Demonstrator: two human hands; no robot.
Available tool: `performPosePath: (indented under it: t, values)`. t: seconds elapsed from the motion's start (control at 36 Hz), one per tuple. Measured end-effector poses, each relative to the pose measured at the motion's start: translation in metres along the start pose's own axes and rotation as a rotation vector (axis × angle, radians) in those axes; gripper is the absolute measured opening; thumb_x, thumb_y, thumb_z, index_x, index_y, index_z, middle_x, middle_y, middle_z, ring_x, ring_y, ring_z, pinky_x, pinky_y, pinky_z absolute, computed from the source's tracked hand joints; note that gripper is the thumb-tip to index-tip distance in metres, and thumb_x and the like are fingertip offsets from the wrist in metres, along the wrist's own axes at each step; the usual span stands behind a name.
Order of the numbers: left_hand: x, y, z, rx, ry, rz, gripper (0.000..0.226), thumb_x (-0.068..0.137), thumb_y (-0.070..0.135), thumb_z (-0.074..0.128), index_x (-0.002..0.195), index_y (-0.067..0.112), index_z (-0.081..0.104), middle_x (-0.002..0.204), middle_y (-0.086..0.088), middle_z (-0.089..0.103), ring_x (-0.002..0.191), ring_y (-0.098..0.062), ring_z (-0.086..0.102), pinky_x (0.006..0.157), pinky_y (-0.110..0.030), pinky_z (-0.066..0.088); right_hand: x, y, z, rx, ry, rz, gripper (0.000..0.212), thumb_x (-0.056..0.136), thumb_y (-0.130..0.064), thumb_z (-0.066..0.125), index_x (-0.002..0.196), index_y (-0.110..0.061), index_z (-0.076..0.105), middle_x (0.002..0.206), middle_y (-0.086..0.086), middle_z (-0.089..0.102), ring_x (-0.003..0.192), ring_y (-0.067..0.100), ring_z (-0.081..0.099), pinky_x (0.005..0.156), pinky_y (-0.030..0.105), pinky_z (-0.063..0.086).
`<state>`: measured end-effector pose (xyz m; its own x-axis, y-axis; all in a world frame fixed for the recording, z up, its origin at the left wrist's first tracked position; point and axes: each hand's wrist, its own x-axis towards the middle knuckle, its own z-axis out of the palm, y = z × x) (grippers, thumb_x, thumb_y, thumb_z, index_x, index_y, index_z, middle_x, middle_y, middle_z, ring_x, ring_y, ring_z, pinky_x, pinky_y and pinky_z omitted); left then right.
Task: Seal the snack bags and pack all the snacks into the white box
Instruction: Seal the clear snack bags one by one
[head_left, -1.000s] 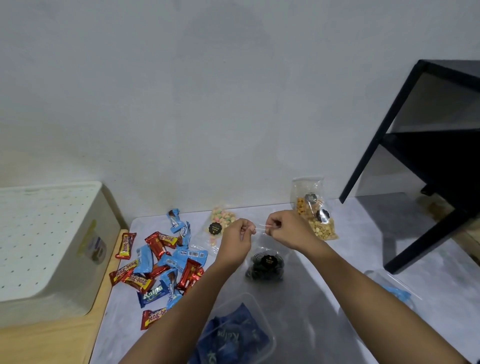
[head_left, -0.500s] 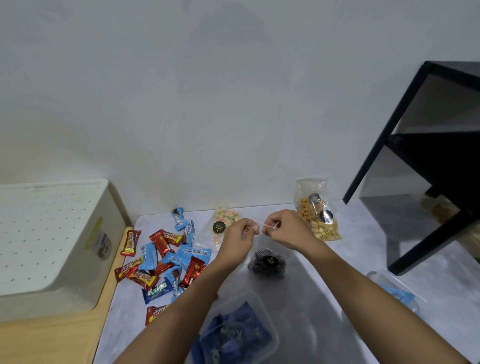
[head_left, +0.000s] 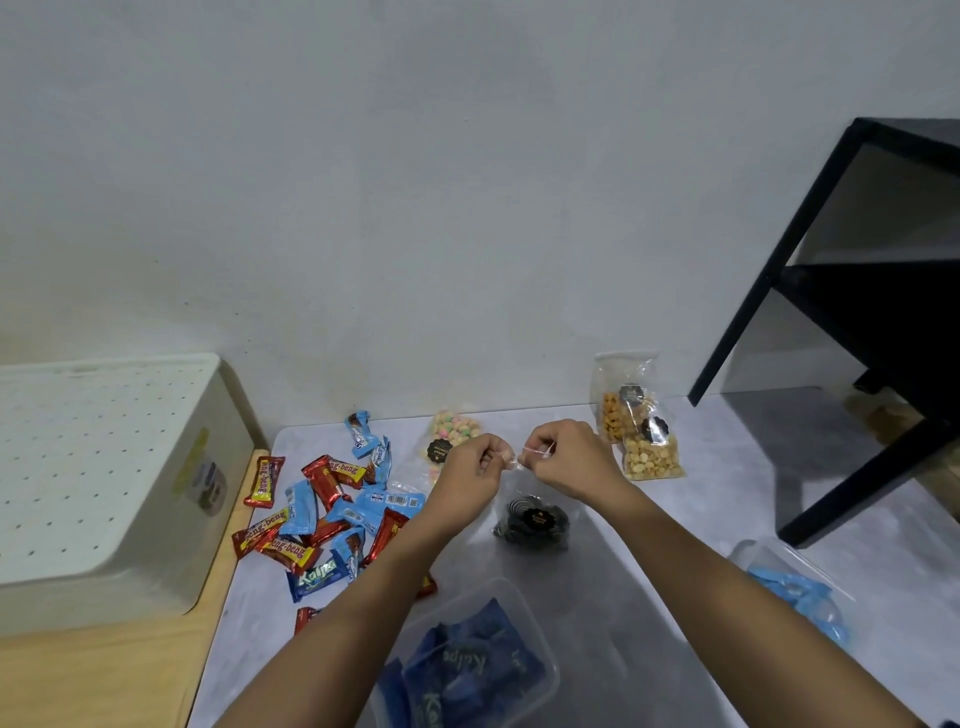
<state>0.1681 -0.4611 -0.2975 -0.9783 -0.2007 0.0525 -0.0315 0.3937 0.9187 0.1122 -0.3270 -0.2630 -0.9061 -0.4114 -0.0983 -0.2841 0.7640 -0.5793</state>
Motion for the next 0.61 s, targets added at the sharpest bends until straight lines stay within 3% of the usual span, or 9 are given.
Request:
performPosePath:
  t: [0.08,0.17,0.25,0.33,0.42,0.61]
  values:
    - [-0.001,0.0,0.001,-0.049,0.022,0.007,0.014,0.09,0.003,0.051,0.082,0.011,0.06,0.077,0.004,0.058,0.07,-0.001,0.051,0.065,-0.003,0.039,0.002,0.004,-0.01,0.153,-0.097,-0.039,0.018,0.079,-0.017,0.067,0.065,-0.028,0.065,0.062,-0.014,0.058,0.066,0.007,0.053,0.061,0.015,0.042]
    - [-0.002,-0.002,0.004,-0.094,0.048,-0.011,0.012,0.09,0.004,0.052,0.083,0.01,0.06,0.075,0.005,0.057,0.07,-0.002,0.051,0.066,-0.003,0.04,0.004,0.009,-0.017,0.15,-0.16,-0.062,0.006,0.082,-0.013,0.067,0.083,-0.016,0.072,0.07,-0.013,0.06,0.066,-0.002,0.053,0.056,0.003,0.038]
    - [-0.001,-0.005,0.007,-0.135,0.059,-0.036,0.011,0.09,0.006,0.053,0.084,0.012,0.06,0.078,0.005,0.059,0.073,-0.005,0.053,0.068,-0.004,0.042,0.005,0.015,-0.018,0.16,-0.14,-0.035,0.007,0.082,-0.009,0.066,0.082,-0.013,0.072,0.066,-0.01,0.06,0.061,0.0,0.051,0.054,0.003,0.039]
    - [0.001,-0.006,0.009,-0.147,0.047,-0.048,0.007,0.09,0.01,0.056,0.087,0.014,0.061,0.079,0.007,0.059,0.071,-0.003,0.051,0.067,-0.005,0.042,0.006,0.017,-0.016,0.162,-0.106,-0.022,0.008,0.081,-0.008,0.066,0.08,-0.011,0.073,0.075,0.003,0.068,0.066,0.006,0.055,0.062,0.013,0.044]
    - [0.002,-0.007,0.008,-0.096,0.018,-0.035,0.005,0.089,0.013,0.059,0.086,0.015,0.062,0.079,0.01,0.058,0.072,-0.003,0.051,0.066,-0.006,0.041,0.005,0.017,-0.015,0.148,-0.105,-0.039,0.006,0.08,-0.009,0.068,0.082,-0.009,0.073,0.075,0.001,0.066,0.062,0.001,0.052,0.055,0.005,0.039]
    - [0.004,-0.004,0.007,0.015,0.094,0.053,0.012,0.083,0.009,0.065,0.073,0.016,0.064,0.074,0.007,0.062,0.07,-0.001,0.053,0.066,-0.005,0.039,0.005,0.025,-0.019,0.184,-0.13,-0.054,0.008,0.08,-0.011,0.07,0.087,-0.013,0.072,0.072,-0.005,0.061,0.066,0.004,0.052,0.058,0.009,0.039]
